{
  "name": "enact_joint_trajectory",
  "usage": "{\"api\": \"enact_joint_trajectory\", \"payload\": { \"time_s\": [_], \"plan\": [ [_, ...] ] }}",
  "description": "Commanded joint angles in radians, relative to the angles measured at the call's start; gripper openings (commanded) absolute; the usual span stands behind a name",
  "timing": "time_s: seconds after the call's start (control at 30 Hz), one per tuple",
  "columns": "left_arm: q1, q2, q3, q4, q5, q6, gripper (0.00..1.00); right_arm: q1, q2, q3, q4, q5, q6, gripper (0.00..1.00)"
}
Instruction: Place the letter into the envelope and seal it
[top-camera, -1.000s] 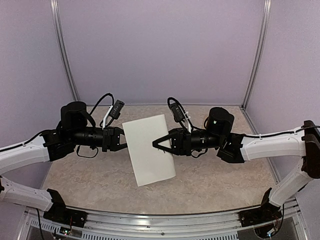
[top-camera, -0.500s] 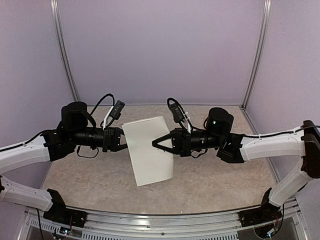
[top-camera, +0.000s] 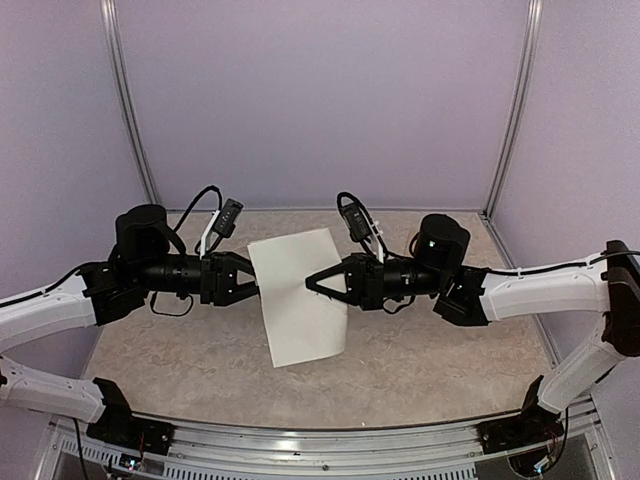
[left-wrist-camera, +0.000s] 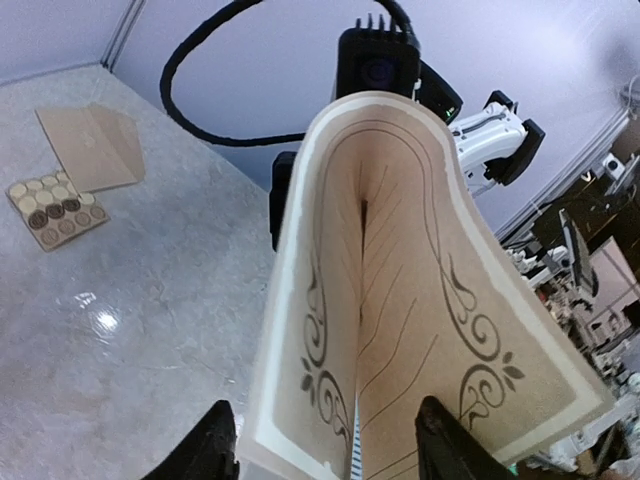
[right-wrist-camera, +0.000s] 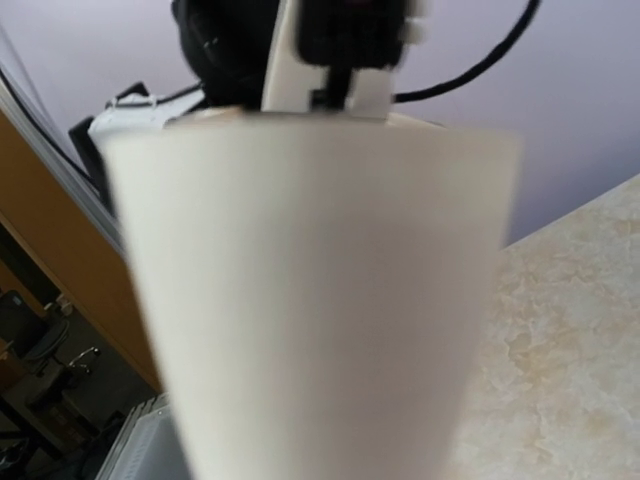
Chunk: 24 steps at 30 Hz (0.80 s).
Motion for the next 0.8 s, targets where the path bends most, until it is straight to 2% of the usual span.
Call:
{"api": "enact_joint_trajectory", "payload": {
  "time_s": [0.0,0.1,0.2,0.33,0.57,0.63,0.77],
  "plan": [
    [0.016,-0.084,-0.043,0.094,0.032,-0.024,0.73,-0.015,-0.028,-0.022,0.042,-0.001,0.011,0.0],
    [0.016,-0.113,-0.063,0.145,0.067,-0.05,0.85,-0.018,-0.035,-0.024,0.043,0.001,0.013,0.0],
    [0.017,-0.125,-0.068,0.151,0.072,-0.054,0.91,-0.017,-0.035,-0.024,0.058,-0.01,0.019,0.0],
    [0.016,-0.112,-0.067,0.148,0.062,-0.058,0.94,-0.017,-0.029,-0.024,0.081,-0.03,0.028,0.0],
    [0.016,-0.083,-0.051,0.079,-0.038,-0.038,0.95,-0.017,-0.032,-0.031,0.131,-0.076,0.043,0.0],
    [0.014,-0.073,-0.055,0.098,-0.023,-0.045,0.88,-0.017,-0.032,-0.029,0.129,-0.078,0.042,0.0],
    [-0.008,-0.052,-0.051,0.119,-0.003,-0.048,0.6,-0.016,-0.028,-0.023,0.107,-0.062,0.03,0.0]
  ]
}}
